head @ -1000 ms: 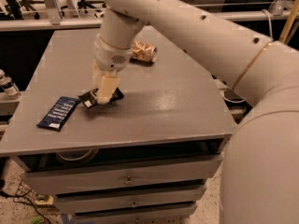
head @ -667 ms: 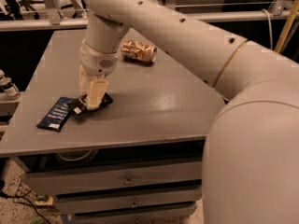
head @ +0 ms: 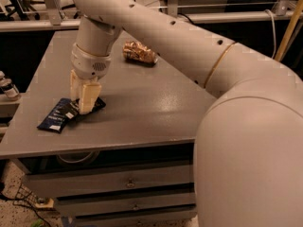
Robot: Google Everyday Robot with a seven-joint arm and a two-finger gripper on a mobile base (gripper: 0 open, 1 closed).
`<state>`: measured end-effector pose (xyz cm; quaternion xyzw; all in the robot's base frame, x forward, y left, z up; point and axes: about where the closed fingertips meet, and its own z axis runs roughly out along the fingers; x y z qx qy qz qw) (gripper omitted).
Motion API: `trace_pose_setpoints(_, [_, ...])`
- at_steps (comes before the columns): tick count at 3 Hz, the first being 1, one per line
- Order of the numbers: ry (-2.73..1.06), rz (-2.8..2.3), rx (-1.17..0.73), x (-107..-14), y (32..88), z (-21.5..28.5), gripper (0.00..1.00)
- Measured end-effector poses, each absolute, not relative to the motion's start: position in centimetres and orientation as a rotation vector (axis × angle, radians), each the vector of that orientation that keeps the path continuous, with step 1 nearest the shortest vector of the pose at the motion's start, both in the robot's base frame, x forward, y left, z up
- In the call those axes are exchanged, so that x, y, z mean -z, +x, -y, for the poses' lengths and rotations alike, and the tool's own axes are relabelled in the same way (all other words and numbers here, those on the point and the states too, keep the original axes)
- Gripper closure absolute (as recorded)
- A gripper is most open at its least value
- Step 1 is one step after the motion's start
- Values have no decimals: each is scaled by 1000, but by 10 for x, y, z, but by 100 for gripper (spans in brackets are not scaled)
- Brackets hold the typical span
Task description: Move rxbar chocolate near rxbar blueberry
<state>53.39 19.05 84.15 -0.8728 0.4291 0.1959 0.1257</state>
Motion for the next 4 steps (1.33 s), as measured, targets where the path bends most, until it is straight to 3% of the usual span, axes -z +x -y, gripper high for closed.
trace_pose_setpoints(3, [-2535, -1243, -572, -838, 535, -197, 17])
trace_pose_setpoints(4, [-2534, -1243, -570, -837, 534, -199, 0])
